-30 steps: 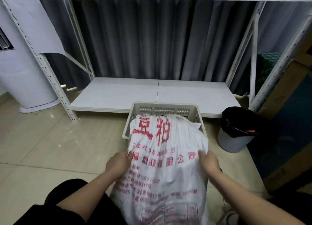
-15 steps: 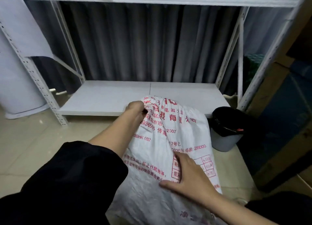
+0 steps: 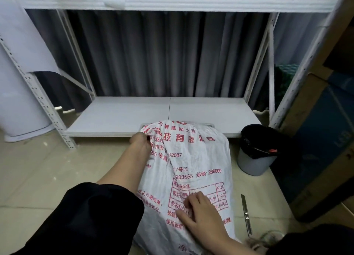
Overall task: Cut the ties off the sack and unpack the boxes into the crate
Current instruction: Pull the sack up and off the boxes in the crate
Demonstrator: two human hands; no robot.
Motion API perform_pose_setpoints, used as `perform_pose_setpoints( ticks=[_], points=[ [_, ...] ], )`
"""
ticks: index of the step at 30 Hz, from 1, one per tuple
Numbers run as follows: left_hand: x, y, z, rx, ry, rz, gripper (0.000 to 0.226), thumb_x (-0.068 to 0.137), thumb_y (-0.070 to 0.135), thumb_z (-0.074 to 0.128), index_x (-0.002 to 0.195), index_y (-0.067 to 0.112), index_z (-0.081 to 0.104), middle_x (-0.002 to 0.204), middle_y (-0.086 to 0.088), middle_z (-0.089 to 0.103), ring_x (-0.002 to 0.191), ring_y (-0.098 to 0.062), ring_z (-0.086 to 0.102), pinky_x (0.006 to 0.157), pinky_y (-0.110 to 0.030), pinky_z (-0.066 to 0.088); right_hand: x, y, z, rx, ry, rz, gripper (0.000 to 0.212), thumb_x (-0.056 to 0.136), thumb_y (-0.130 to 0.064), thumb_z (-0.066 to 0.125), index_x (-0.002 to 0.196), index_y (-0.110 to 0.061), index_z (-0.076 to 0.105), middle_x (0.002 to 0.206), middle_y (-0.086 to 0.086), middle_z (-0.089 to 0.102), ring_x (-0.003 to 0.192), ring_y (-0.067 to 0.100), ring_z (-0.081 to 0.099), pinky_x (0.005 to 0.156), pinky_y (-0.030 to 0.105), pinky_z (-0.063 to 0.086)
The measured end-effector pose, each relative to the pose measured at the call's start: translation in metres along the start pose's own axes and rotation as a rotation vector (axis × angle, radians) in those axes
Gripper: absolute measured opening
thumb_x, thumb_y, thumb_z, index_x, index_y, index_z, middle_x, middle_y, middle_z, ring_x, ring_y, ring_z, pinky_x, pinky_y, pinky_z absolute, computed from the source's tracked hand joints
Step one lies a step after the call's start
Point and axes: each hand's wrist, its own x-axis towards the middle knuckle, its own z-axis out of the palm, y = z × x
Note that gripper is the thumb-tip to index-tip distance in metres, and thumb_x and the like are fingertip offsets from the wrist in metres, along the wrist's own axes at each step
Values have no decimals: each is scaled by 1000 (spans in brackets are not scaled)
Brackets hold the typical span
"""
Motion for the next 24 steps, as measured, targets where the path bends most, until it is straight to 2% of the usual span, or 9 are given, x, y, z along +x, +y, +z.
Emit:
perform_pose_setpoints(
  ticks=[3,7,10,12,13,14,16,18,24],
  points=[
    [-6,-2,0,45,-32,31,40,98,-5,28,135,-10,42,140,-19,49,128,-32,50,101,-38,43,10,-13,6,170,87,57,42,77,-70,50,96,-34,41,100,-15,43,96,5,46,80,22,40],
    [-8,-4,-1,111,-152,23,45,99,4,32,144,-1,34,152,-16,35,139,-28,37,110,-35,34,25,-20,5,243,155,21,16,90,-40,55,85,-28,44,97,-9,45,95,11,46,80,25,41],
    [-5,5,3,181,-139,84,42,99,5,35,140,-2,40,141,-19,48,126,-32,51,102,-37,42,29,-27,-9,254,211,-41,13,94,-34,52,86,-26,45,96,-11,46,91,10,47,74,28,40],
    [-8,14,7,209,-187,162,36,95,4,39,128,-2,51,105,-18,63,87,-30,64,75,-36,50,34,-33,-31,247,248,-67,17,95,-34,50,83,-28,40,86,-12,49,81,11,48,69,32,39],
    [-11,18,8,311,-225,230,30,94,6,41,121,0,53,92,-14,61,79,-27,61,67,-32,48,39,-36,-44,243,265,-64,19,95,-35,49,81,-27,38,80,-11,50,77,14,49,67,35,39],
    [-13,21,10,476,-275,318,29,94,11,44,121,4,51,95,-13,61,86,-28,60,69,-31,49,46,-39,-58,233,283,-53,21,95,-36,49,81,-26,37,77,-9,50,75,17,50,66,37,39],
    [-17,24,7,923,-353,544,52,93,25,52,140,12,34,130,-14,51,117,-32,53,98,-38,46,68,-39,-89,159,325,-19,20,96,-39,46,84,-25,37,76,-6,53,77,25,53,66,36,38],
    [-30,23,1,1274,-397,795,63,91,34,54,147,18,28,147,-8,33,132,-29,41,111,-39,33,96,-35,-121,110,342,37,21,96,-40,45,85,-23,40,79,-2,57,79,29,54,66,35,38],
    [-70,0,-25,1622,-502,1312,78,82,67,31,148,28,24,159,-3,12,147,-22,12,119,-40,9,175,-24,-169,158,387,181,20,96,-34,44,81,-20,44,73,-4,58,74,26,59,61,32,37]
  ],
)
